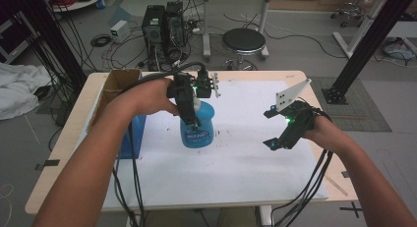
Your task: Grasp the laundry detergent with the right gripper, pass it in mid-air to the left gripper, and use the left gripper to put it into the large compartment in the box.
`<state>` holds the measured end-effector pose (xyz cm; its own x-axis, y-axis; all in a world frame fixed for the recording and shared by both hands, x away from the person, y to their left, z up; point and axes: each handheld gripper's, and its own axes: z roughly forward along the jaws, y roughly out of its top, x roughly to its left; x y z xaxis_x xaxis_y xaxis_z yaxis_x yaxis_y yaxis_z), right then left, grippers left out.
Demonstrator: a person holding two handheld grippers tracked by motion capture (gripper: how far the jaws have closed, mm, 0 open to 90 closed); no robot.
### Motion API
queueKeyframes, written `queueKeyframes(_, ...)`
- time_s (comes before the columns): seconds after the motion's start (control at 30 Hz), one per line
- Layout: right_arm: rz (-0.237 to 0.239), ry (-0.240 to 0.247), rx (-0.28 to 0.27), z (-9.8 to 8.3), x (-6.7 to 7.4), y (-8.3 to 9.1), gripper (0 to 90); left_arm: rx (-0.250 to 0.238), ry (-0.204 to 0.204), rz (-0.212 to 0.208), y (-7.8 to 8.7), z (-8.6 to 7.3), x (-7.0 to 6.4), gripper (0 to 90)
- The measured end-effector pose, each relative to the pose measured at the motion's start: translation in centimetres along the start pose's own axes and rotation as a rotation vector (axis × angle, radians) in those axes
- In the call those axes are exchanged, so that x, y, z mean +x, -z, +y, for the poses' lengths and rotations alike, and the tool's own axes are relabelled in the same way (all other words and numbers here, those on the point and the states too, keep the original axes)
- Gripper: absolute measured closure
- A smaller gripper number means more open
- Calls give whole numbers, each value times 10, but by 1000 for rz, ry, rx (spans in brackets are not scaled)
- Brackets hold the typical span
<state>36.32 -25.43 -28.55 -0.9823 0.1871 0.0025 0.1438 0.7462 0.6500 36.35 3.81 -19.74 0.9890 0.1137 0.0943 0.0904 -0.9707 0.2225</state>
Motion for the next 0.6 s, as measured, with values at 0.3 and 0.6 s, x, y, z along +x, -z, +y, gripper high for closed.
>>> queueKeyframes(0.3,-66,6,179,-12,-8,2,8,5,48,15,11,-15,8,377)
queueKeyframes(0.6,-84,-16,210,-17,-12,6,9,18,88,15,23,-29,19,378)
